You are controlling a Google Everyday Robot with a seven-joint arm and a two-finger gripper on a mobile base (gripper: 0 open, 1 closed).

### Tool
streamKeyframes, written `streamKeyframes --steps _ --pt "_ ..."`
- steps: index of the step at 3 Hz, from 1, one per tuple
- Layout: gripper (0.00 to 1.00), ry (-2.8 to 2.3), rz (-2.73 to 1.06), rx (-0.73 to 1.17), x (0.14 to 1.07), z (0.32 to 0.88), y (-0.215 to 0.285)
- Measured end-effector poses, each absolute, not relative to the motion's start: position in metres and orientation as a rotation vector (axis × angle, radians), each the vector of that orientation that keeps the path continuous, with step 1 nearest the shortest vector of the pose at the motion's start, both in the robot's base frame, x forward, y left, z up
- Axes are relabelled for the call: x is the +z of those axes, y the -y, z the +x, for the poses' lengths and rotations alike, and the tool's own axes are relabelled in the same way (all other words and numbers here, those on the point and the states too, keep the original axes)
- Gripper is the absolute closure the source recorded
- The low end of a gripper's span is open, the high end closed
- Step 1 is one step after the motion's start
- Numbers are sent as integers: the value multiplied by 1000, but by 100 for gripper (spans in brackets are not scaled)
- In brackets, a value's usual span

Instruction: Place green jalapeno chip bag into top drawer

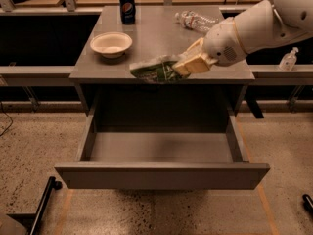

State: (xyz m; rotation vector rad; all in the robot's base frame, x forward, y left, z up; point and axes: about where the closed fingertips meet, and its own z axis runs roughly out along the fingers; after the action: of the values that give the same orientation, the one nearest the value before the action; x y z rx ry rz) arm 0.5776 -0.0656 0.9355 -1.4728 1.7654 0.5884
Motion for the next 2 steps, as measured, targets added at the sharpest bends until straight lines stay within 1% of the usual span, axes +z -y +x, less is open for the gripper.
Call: streamKeyframes --steps 2 --pt "100 -1783 -1529 637 923 569 59"
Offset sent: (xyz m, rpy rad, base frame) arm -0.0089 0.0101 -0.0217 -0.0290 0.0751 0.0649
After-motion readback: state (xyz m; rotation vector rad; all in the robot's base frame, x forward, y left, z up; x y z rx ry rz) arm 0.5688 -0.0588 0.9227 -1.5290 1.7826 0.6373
